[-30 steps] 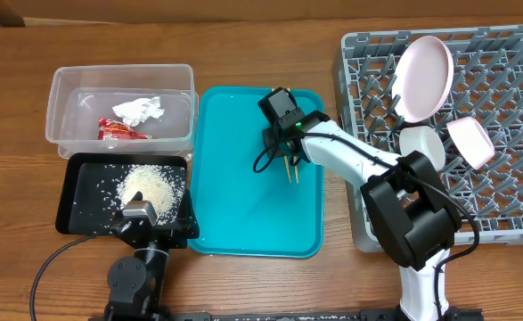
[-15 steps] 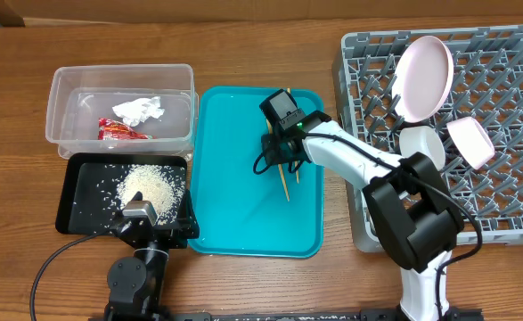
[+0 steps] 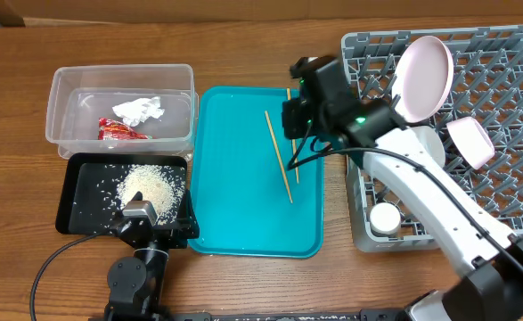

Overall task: Sort waste into correct bins and load items into the dishwasher
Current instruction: 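Carry the chopstick into the dish rack with the right gripper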

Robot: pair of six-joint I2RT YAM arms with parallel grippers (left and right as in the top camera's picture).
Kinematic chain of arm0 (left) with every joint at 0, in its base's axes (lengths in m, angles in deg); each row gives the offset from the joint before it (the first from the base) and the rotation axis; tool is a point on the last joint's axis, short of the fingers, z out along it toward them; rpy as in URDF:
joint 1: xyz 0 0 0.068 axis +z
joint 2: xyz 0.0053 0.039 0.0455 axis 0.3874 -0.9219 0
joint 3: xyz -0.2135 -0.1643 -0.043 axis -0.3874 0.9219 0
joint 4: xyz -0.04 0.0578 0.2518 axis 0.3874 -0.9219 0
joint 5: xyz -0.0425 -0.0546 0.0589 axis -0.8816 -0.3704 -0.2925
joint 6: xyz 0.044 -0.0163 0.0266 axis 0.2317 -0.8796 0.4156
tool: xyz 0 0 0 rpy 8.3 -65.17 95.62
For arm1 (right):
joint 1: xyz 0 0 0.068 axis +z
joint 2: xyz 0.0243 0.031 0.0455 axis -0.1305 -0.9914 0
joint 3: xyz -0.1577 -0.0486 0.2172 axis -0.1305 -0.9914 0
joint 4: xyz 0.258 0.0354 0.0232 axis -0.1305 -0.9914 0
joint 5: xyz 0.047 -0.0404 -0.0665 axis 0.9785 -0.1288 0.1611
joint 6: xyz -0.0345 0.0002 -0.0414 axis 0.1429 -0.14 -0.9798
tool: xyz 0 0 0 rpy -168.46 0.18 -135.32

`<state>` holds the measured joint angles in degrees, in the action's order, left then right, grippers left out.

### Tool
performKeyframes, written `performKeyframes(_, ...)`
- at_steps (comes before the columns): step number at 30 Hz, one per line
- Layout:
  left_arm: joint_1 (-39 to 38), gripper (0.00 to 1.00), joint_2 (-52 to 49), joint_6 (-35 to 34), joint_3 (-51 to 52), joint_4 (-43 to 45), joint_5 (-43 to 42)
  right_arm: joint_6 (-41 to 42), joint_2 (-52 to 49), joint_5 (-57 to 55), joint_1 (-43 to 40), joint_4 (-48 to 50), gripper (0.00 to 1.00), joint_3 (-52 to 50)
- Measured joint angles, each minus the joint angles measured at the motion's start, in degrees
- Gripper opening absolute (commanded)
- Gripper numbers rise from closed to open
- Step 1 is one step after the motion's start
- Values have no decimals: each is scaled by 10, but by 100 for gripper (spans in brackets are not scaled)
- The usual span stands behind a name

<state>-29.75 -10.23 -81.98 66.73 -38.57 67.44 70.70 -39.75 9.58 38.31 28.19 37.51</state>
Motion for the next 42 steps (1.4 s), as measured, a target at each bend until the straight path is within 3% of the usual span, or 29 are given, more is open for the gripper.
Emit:
performKeyframes(4,0,100,0,0,0,0,0,-12,-32,-12,37,-25,39,-3)
performKeyframes(15,0,100,0,0,0,0,0,14,-210,-74,76,5,38,-32)
performKeyframes(17,0,100,0,0,0,0,0,16,-235,-75,75,9,28,-32)
performKeyframes(20,0,100,0,0,0,0,0,18,-239,-78,75,14,4,-26)
performKeyframes(26,0,100,0,0,0,0,0,28,-239,-78,75,-12,4,-18)
performKeyframes(32,0,100,0,0,0,0,0,30,-200,-72,68,-38,4,-17)
performKeyframes(42,0,100,0,0,0,0,0,-21,43,-181,-34,-39,4,-6)
